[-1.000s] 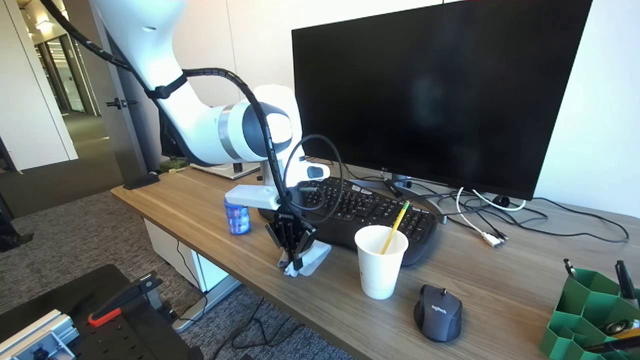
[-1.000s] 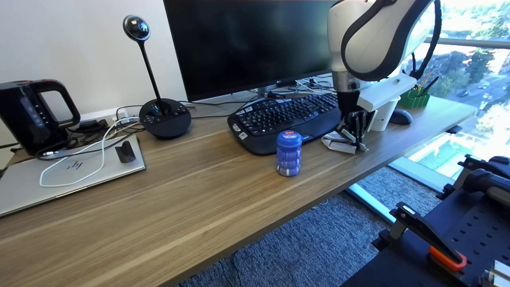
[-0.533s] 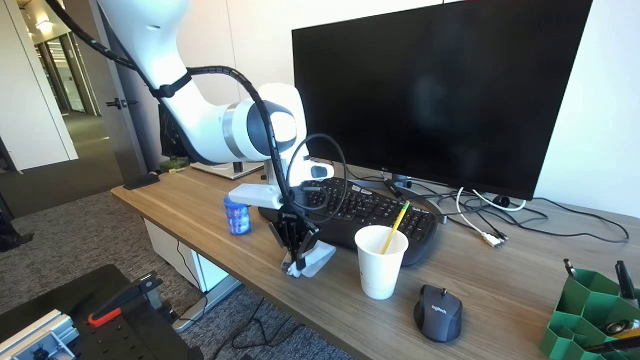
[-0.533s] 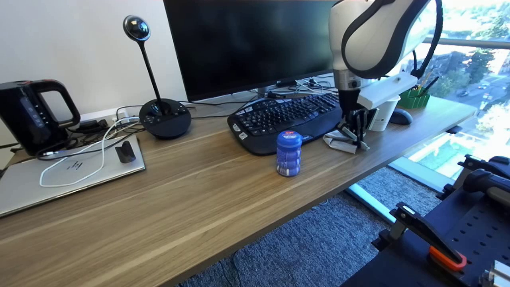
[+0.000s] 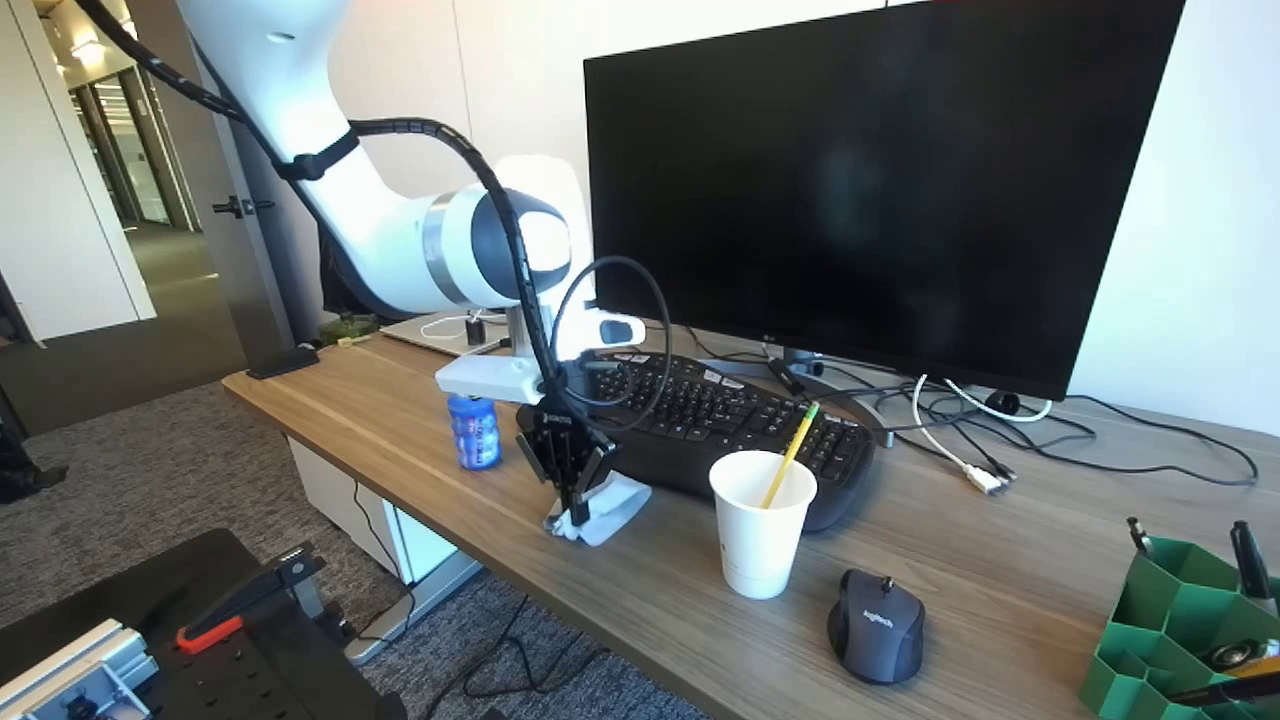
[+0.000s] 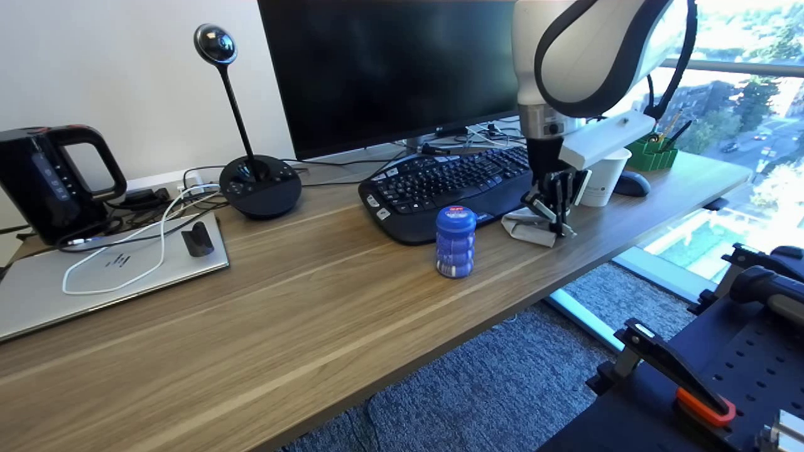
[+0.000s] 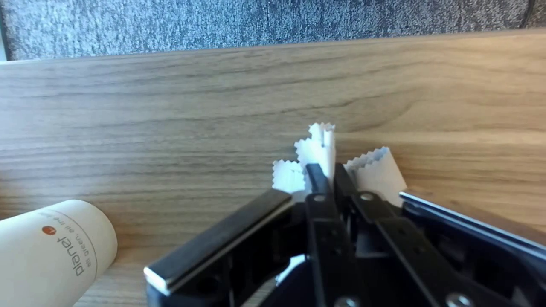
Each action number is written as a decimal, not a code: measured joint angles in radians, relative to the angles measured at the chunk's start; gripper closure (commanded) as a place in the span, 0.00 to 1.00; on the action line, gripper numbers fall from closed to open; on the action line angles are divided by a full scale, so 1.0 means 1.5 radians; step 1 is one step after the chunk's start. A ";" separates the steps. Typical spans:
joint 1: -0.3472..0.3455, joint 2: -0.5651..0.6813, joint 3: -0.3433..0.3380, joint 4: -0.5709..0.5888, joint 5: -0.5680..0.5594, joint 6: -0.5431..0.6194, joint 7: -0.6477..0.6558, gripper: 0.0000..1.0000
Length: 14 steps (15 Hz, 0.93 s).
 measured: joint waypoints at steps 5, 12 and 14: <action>0.012 -0.020 0.007 -0.029 -0.003 0.000 -0.002 0.98; 0.016 -0.050 0.025 -0.060 -0.002 0.000 -0.007 0.98; 0.016 -0.058 0.026 -0.064 -0.002 0.001 -0.007 0.98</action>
